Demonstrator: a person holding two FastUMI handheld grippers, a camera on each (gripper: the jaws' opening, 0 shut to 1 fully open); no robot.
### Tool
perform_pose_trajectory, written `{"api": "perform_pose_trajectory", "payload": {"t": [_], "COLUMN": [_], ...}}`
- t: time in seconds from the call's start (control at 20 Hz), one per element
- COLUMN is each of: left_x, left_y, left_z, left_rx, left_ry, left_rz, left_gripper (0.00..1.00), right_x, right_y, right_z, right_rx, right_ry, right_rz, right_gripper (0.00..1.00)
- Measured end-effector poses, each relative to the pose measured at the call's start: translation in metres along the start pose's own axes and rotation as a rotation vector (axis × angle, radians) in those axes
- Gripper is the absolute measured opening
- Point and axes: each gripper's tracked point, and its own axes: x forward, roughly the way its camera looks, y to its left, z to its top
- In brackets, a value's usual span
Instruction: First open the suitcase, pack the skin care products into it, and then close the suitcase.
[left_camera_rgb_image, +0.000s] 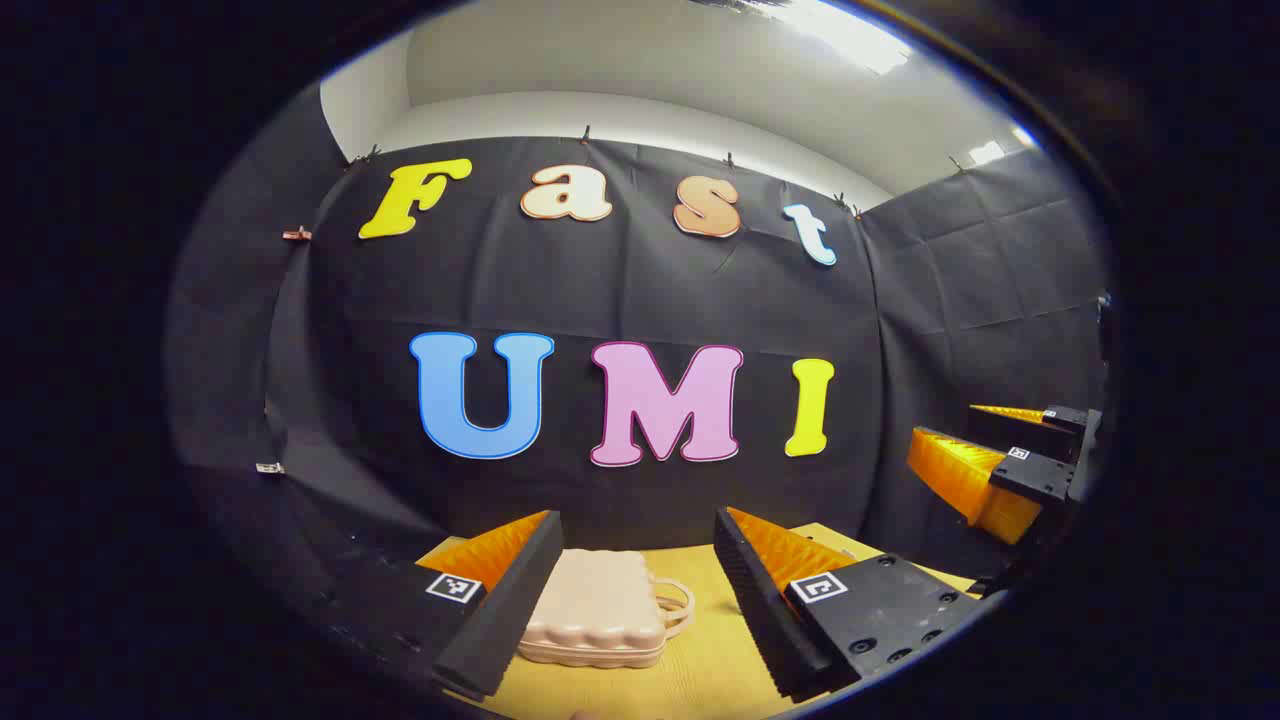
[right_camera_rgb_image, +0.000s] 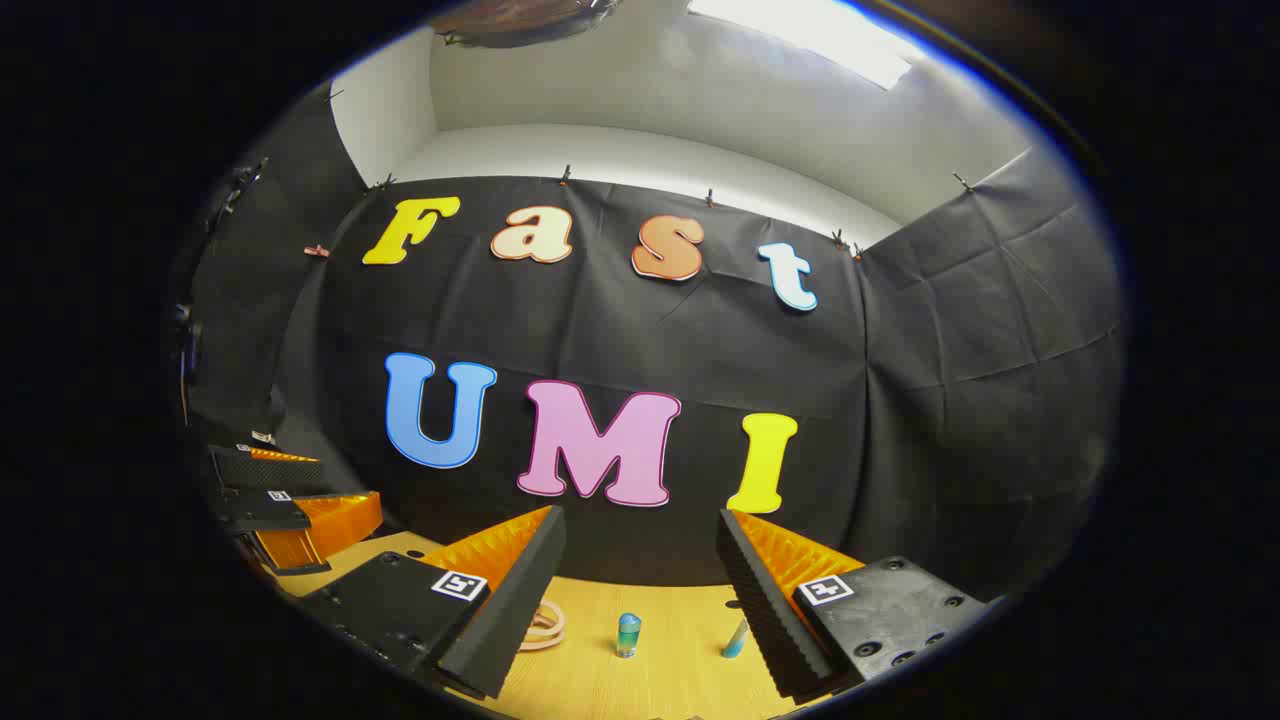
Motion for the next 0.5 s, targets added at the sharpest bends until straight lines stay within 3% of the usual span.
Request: {"api": "perform_pose_trajectory", "payload": {"t": [0.5], "left_x": [0.0040], "left_y": [-0.0035], "left_z": [0.0027], "left_rx": [0.022], "left_ry": [0.004], "left_rz": [0.003], "left_gripper": [0.96], "right_x": [0.0077], "right_y": [-0.0090], "right_z": [-0.0085], "right_rx": [0.021], "right_ry": [0.021], "right_rz": [-0.014], "right_gripper": [0.96]}}
